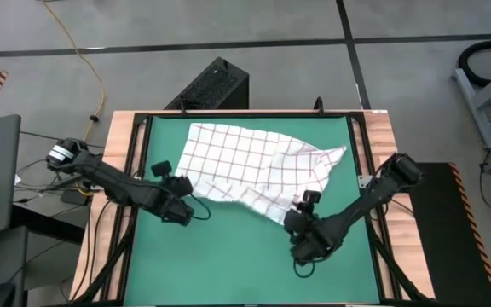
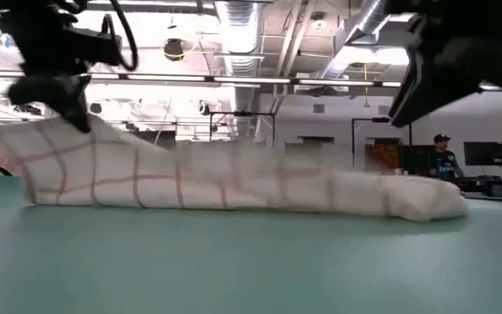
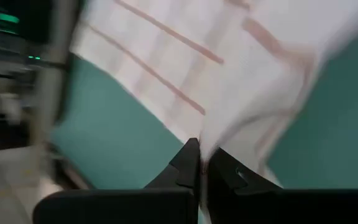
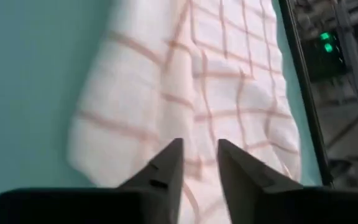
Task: Roll towel
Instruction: Roll the white towel
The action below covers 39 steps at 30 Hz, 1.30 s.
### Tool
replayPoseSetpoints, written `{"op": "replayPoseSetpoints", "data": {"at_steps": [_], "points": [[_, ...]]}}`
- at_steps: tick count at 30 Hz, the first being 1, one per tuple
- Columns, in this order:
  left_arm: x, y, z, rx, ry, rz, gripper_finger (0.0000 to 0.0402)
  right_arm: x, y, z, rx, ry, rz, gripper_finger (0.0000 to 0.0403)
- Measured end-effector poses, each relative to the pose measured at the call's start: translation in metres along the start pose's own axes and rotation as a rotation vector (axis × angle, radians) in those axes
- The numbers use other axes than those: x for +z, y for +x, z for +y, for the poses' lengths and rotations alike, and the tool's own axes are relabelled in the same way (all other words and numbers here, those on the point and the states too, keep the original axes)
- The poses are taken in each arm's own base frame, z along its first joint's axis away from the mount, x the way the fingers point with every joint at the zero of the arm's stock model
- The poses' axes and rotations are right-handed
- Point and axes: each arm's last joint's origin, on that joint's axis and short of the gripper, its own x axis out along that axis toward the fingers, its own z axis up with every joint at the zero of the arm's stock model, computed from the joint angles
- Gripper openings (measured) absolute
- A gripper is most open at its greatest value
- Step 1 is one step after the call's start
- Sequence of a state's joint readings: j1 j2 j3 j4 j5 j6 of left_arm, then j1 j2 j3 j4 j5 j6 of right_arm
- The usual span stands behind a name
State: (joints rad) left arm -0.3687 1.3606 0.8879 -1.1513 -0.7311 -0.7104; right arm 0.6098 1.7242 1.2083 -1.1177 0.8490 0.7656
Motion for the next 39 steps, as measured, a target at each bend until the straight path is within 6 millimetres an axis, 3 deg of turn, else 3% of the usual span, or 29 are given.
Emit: {"op": "replayPoseSetpoints", "data": {"at_steps": [4, 8, 14, 19, 28, 39], "points": [[0.005, 0.006, 0.015, 0.134, -0.054, -0.048, 0.0, 0.002, -0.004, -0.01, 0.013, 0.108, -0.001, 0.0205], [0.012, 0.012, 0.027, 0.188, -0.113, -0.067, 0.0, 0.003, -0.016, -0.007, 0.069, 0.184, -0.056, 0.0236], [0.018, 0.017, 0.045, 0.295, -0.162, -0.115, 0.0, -0.014, -0.004, 0.034, 0.133, 0.04, -0.12, 0.0231], [0.022, 0.014, 0.058, 0.258, -0.296, -0.152, 0.0, -0.011, 0.014, 0.048, 0.165, 0.001, -0.156, 0.0224], [0.038, -0.01, 0.075, 0.134, -0.438, -0.378, 0.0, 0.003, 0.046, 0.046, 0.235, 0.026, -0.186, 0.0223], [0.045, -0.029, 0.092, 0.114, -0.518, -0.534, 0.0, -0.005, 0.077, 0.043, 0.308, 0.056, -0.2, 0.0223]]}}
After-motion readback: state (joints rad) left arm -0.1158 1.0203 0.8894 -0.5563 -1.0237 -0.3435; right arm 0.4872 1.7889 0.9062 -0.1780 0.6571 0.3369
